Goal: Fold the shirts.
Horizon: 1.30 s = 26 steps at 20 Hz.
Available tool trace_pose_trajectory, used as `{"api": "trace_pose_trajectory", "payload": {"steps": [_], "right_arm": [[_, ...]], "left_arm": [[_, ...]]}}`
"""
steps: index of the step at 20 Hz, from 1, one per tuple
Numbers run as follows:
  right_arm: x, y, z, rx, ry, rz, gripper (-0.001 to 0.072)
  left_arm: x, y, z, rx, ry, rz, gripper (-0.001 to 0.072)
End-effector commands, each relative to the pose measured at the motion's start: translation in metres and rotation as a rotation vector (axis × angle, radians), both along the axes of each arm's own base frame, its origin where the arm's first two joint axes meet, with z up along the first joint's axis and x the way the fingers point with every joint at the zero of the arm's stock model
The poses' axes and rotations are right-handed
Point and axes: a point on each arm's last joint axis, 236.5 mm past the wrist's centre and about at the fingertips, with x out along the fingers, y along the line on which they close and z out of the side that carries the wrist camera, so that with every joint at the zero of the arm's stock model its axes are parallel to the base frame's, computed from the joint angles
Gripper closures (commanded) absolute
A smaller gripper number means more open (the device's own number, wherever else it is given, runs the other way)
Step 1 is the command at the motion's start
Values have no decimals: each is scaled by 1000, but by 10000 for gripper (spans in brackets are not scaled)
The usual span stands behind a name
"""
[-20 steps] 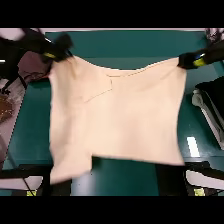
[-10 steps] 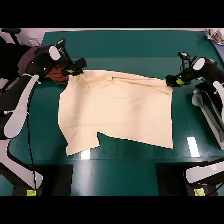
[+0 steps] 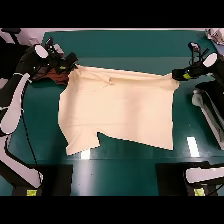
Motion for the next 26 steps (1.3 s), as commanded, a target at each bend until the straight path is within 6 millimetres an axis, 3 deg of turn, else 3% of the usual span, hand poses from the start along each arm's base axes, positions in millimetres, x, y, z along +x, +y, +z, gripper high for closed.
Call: {"api": "trace_pose_trajectory", "payload": {"steps": [1,5,11,14,17,19,26], "right_arm": [[-15,28,3,-2,46,72,684],[-27,47,-2,0,99,120,683],[-55,49,-11,11,222,140,683],[-66,32,-17,-53,277,110,682],[-74,33,-17,-46,311,109,683],[-91,34,-20,-42,381,120,683],[-123,37,-41,-49,496,143,682]], "left_arm": [[-11,-15,3,-73,32,-59,680],[-45,-14,-18,25,135,-208,680],[-52,7,-31,141,170,-225,680],[-52,22,-37,217,175,-222,680],[-47,21,-35,208,157,-214,680],[-49,22,-36,214,166,-218,680],[-80,22,-46,225,283,-290,680]]}}
